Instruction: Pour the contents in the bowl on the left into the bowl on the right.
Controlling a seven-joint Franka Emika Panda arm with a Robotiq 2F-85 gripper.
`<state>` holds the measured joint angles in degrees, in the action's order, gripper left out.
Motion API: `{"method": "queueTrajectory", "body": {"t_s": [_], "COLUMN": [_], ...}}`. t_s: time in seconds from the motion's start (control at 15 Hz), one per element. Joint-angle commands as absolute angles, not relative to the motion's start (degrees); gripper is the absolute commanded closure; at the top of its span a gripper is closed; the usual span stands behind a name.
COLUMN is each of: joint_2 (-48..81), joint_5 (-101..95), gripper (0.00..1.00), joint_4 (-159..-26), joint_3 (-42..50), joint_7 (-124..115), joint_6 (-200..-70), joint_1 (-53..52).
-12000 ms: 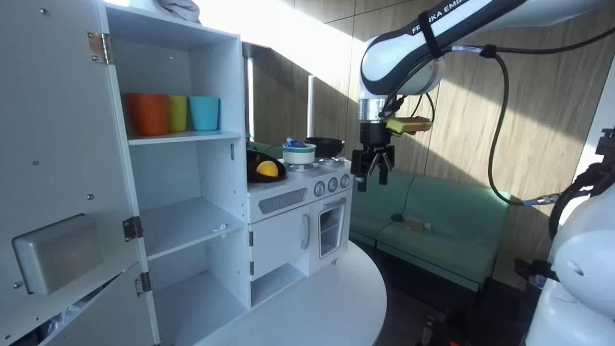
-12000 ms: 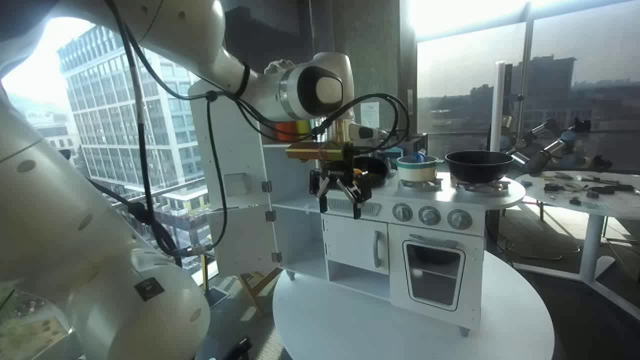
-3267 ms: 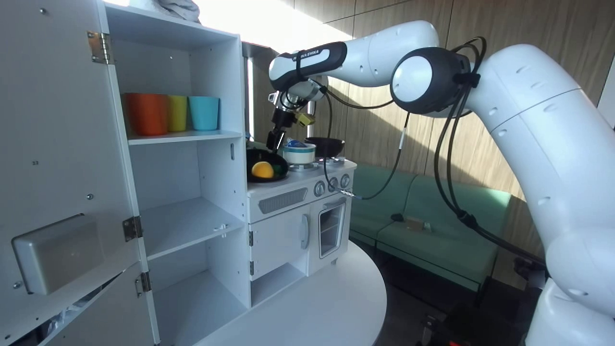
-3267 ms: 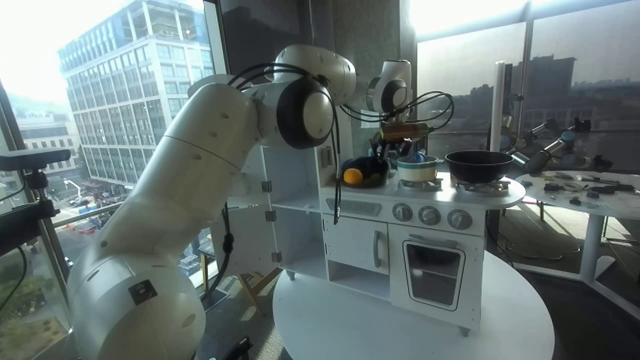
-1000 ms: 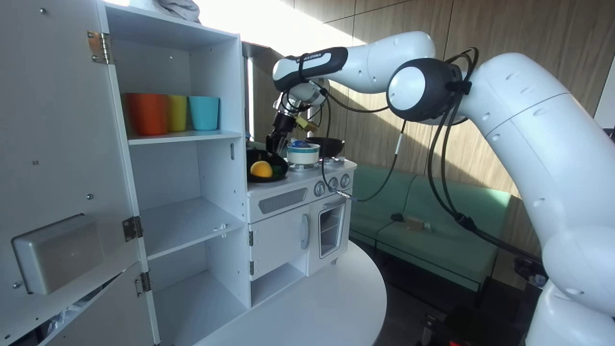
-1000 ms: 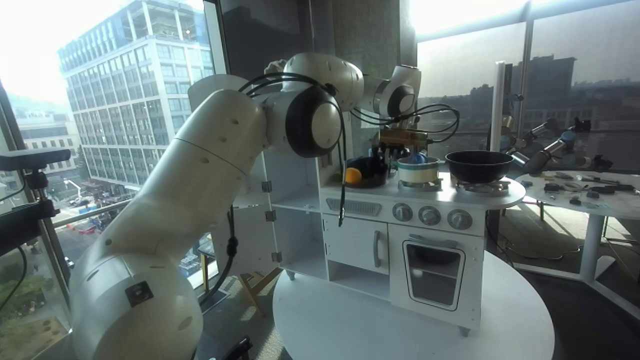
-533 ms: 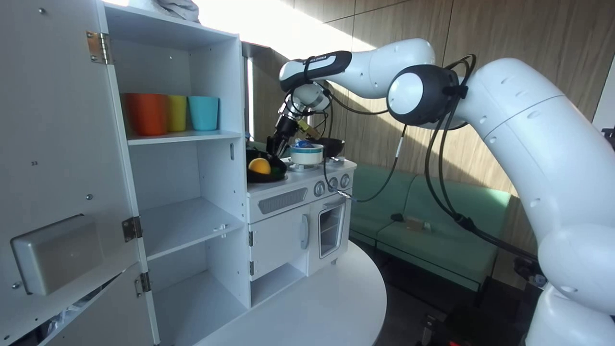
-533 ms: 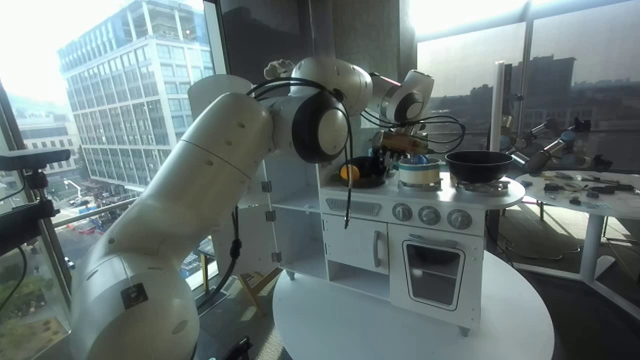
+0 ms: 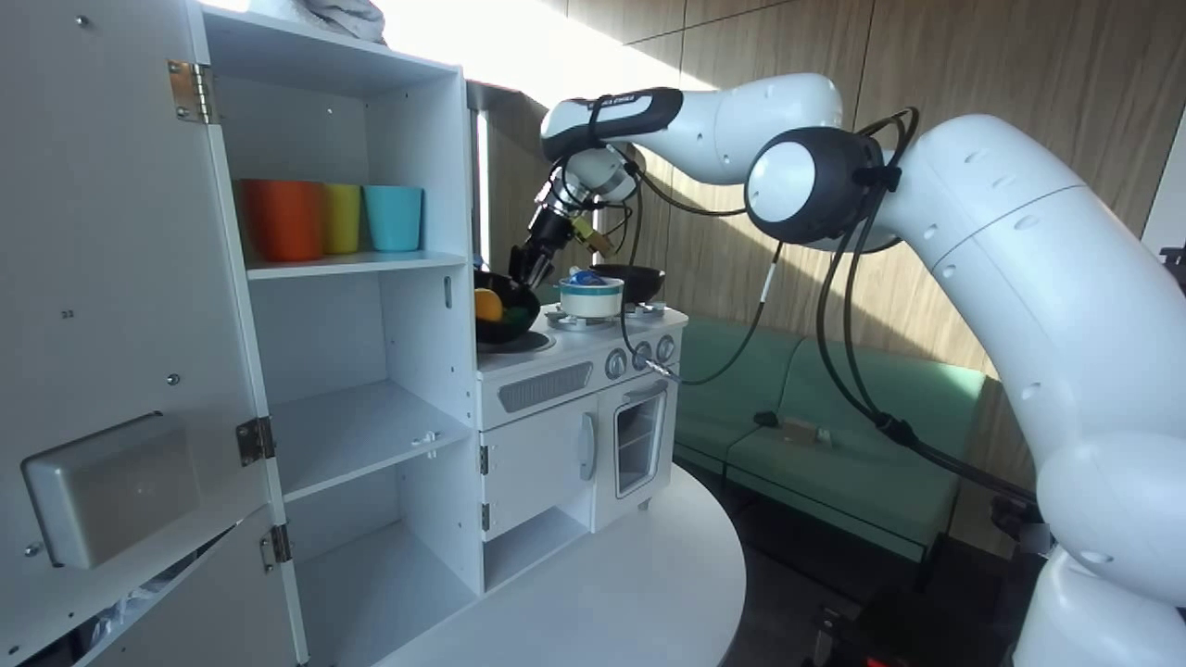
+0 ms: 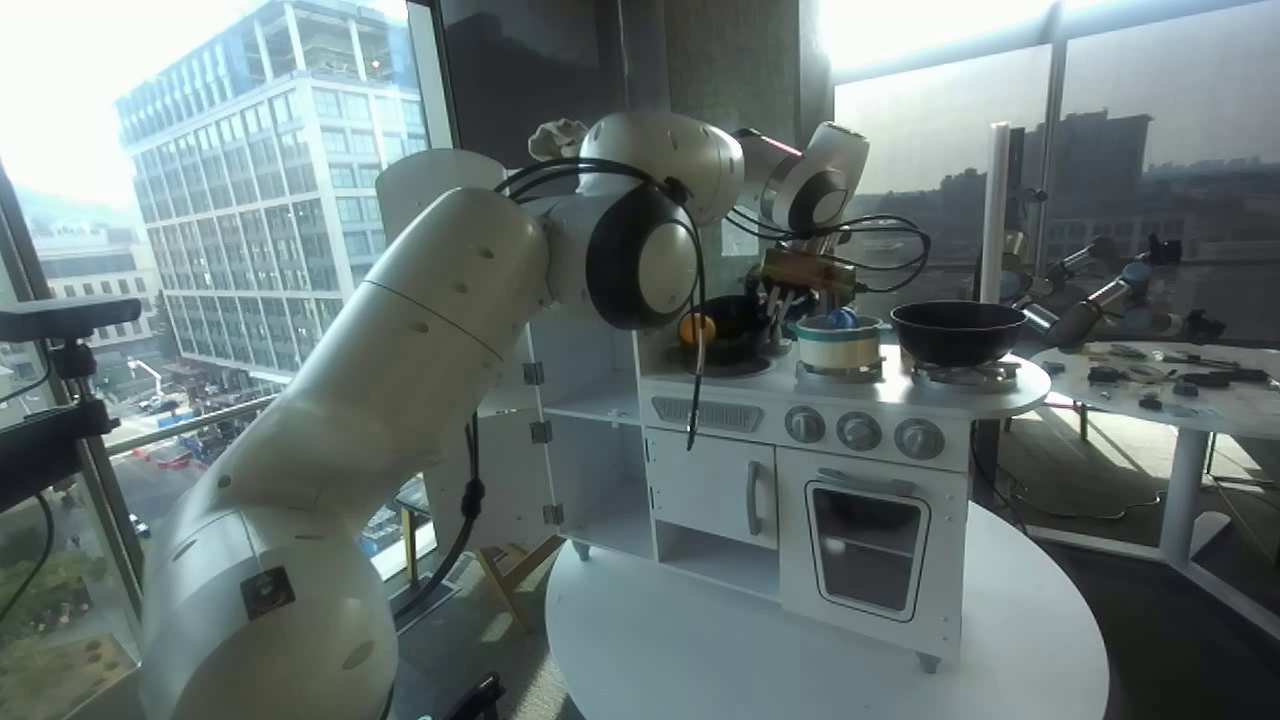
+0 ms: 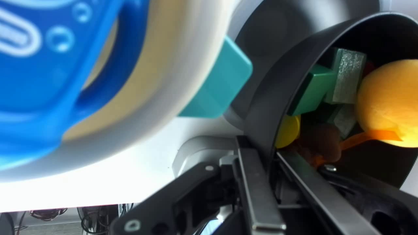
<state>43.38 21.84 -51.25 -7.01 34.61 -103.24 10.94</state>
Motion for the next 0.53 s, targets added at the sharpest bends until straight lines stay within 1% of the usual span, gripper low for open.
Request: {"method": "queueTrajectory", "body": {"t_s": [0.0, 0.47], "joint_2": [44.6, 44.1], "joint_5": [22.6, 21.7], "gripper": [0.86, 0.86], "joint_4": [-46.6, -43.7], "joint_3": [-7.5, -6.8], "joint_7": [33.2, 32.2], "joint_6": [-100.2, -96.9], "joint_1": [11.3, 11.5]}}
